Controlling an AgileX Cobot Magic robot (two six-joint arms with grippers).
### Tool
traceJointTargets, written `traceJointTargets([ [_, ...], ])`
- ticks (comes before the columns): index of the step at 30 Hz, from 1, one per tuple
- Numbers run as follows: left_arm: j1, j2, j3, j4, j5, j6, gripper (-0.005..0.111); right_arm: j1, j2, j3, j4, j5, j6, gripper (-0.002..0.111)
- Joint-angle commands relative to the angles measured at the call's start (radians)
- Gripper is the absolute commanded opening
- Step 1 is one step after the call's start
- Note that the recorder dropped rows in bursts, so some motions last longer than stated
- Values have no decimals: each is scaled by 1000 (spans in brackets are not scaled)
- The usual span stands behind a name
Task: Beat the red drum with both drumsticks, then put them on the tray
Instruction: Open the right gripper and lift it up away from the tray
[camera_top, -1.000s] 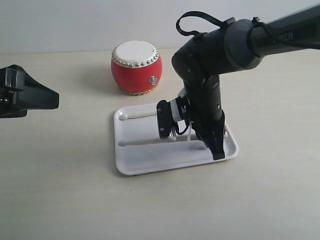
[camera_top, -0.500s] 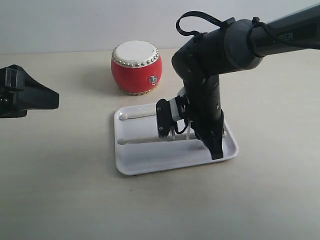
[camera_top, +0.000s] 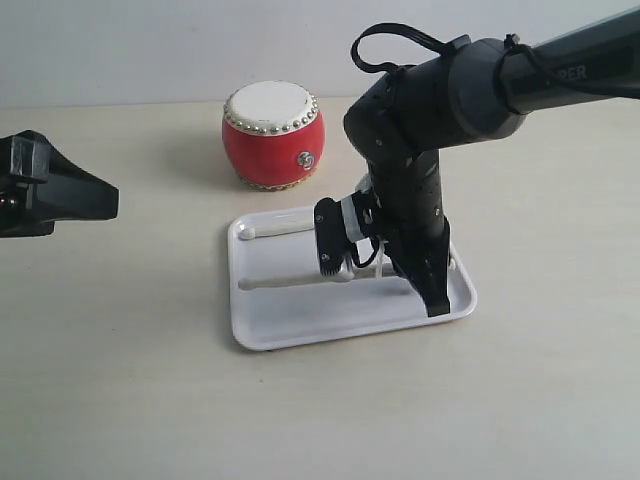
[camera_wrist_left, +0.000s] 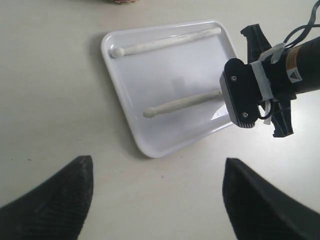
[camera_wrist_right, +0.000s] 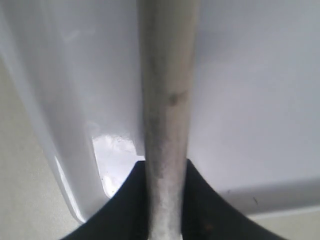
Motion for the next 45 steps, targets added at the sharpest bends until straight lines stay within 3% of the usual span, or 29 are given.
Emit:
traceJointTargets([
  [1,3,-6,3,1,7,3,70,0,-3,1,-7,-5,5,23],
  [4,3,-6,3,1,7,3,70,0,-3,1,-7,-9,10,37],
  [7,3,-6,3,1,7,3,70,0,-3,1,-7,-12,14,43],
  [18,3,-6,3,5,7,3,70,0,-3,1,1,-41,94,43],
  [25,3,-6,3,46,25,5,70,0,-19,1,8,42,146,43],
  [27,3,-6,3,46,25,5,70,0,-39,1,24,44,186,37],
  [29,3,-6,3,47,25,5,68,0,-67,1,47,47,232,25],
  [30,3,-6,3,50,25,5,65,0,-81,1,59,47,252,18],
  [31,3,-6,3,64,27,5,54,0,-118,1,106,51,283,3],
  [32,3,-6,3,76,27,5,46,0,-138,1,131,53,300,0],
  [33,3,-6,3,92,27,5,27,0,-179,1,193,51,323,0],
  [35,3,-6,3,110,25,7,0,0,-237,1,301,14,325,0],
  [41,3,-15,5,110,9,50,0,0,-396,1,542,-150,323,0],
  [45,3,-126,99,90,-166,142,0,0,-494,1,564,-171,323,0],
])
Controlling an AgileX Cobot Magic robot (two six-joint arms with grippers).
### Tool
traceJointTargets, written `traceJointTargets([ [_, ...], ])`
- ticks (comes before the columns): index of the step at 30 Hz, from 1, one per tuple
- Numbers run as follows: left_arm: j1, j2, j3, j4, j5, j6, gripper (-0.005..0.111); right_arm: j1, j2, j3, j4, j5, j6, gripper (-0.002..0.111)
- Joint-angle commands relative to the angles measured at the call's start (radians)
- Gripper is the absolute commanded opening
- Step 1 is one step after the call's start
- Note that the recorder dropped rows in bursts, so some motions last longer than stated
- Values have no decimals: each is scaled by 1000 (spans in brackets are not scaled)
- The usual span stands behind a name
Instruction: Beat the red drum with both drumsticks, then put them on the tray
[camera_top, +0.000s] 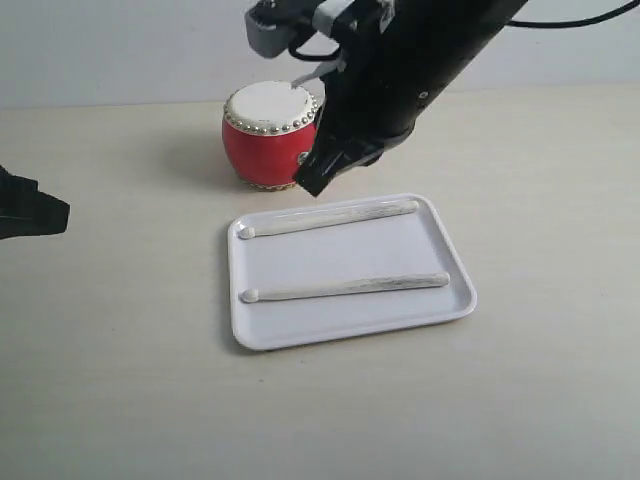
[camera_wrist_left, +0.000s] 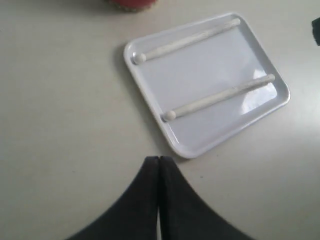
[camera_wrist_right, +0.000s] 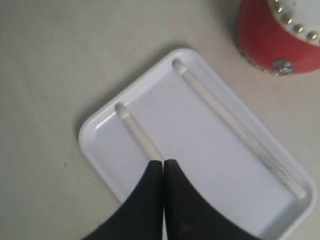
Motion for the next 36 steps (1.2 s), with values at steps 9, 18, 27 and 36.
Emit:
traceJointTargets([
  [9,3,-245,249,-29,-254,80,0,0,-265,1,35,-27,-27,0],
  [18,3,-271,261,-28,-257,78,0,0,-360,1,5,15,-29,0],
  [27,3,-271,261,-28,-257,78,0,0,-362,1,-8,78,-22,0],
  [36,3,-271,261,-28,-257,78,0,0,-362,1,-8,78,-22,0],
])
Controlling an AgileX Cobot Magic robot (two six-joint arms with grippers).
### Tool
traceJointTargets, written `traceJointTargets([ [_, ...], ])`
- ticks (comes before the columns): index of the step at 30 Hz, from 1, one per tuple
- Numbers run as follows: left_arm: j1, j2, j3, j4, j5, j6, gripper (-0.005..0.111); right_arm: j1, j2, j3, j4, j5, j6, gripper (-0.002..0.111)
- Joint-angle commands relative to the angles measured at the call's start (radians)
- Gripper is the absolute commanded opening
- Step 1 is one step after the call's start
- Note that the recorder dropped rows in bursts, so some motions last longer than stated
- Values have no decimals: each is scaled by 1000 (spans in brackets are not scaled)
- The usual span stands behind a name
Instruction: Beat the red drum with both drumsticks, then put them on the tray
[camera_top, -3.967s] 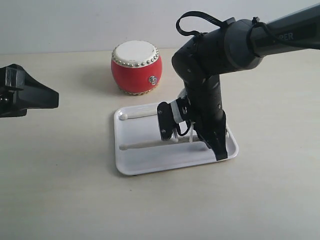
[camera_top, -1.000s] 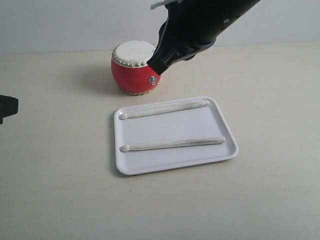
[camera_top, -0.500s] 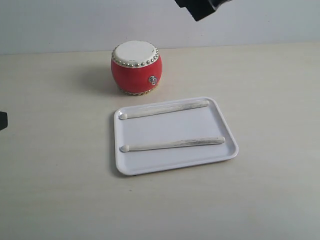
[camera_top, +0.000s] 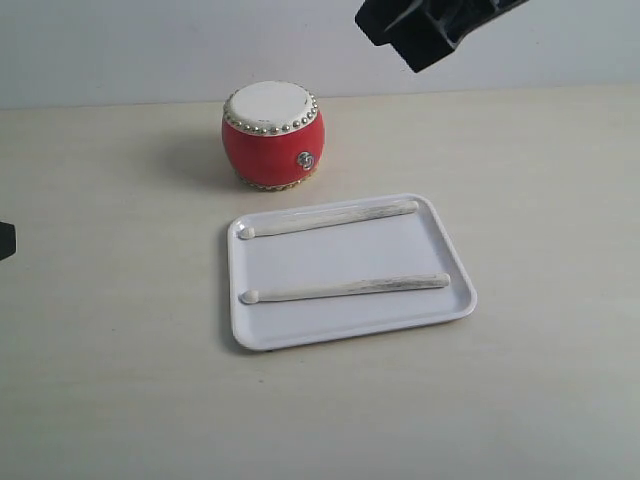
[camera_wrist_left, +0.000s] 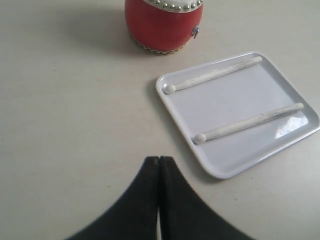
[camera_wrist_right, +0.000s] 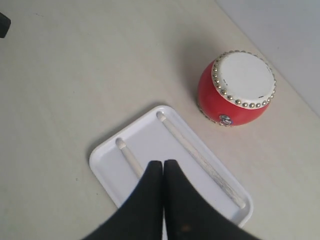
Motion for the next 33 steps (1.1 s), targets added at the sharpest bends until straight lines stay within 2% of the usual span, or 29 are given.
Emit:
traceJointTargets([
  [1,3,-6,1,-5,-10,4,0,0,-6,1,-4,0,2,0],
  [3,1,-6,1,-3,-12,4,0,0,-6,1,-4,0,2,0],
  [8,-59,-27,6,2,-15,4,0,0,-6,1,0,0,2,0],
  [33,-59,-35,6,2,-10,4,0,0,-6,1,0,0,2,0],
])
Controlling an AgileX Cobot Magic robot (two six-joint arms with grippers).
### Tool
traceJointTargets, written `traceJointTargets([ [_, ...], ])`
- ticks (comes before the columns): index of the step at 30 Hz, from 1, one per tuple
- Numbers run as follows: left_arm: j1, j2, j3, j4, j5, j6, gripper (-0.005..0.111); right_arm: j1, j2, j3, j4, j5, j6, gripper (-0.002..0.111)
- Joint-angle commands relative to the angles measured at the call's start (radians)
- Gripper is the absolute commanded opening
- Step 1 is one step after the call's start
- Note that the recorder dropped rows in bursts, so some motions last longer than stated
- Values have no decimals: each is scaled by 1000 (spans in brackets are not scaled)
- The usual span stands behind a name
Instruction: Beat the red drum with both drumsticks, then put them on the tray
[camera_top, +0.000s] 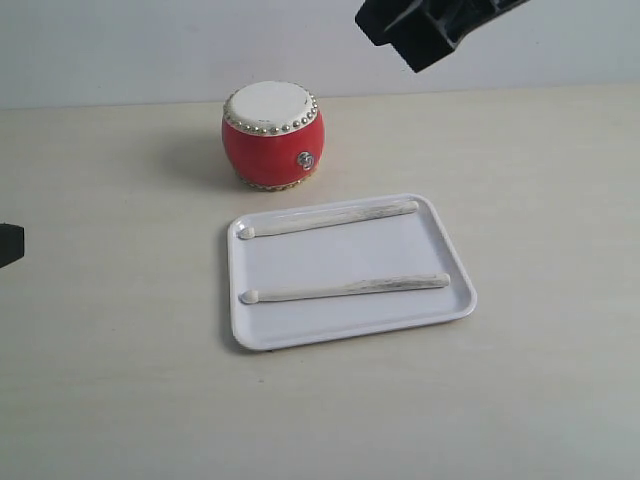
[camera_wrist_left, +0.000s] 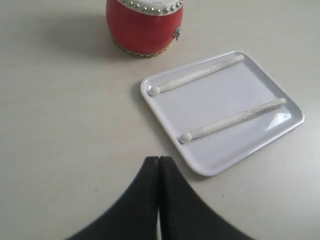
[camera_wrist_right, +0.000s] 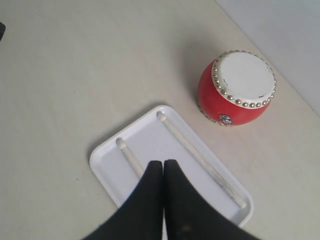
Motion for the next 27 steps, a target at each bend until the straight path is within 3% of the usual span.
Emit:
traceJointTargets([
  [1,-6,-11,1,0,-5,3,0,0,-6,1,0,-2,2,0],
  [5,1,-27,1,25,-5,9,0,0,-6,1,0,-2,2,0],
  [21,286,-539,1,57,-1,9,0,0,-6,1,-1,3,2,0],
  [27,303,-661,1,57,-1,9,0,0,-6,1,-1,3,2,0],
])
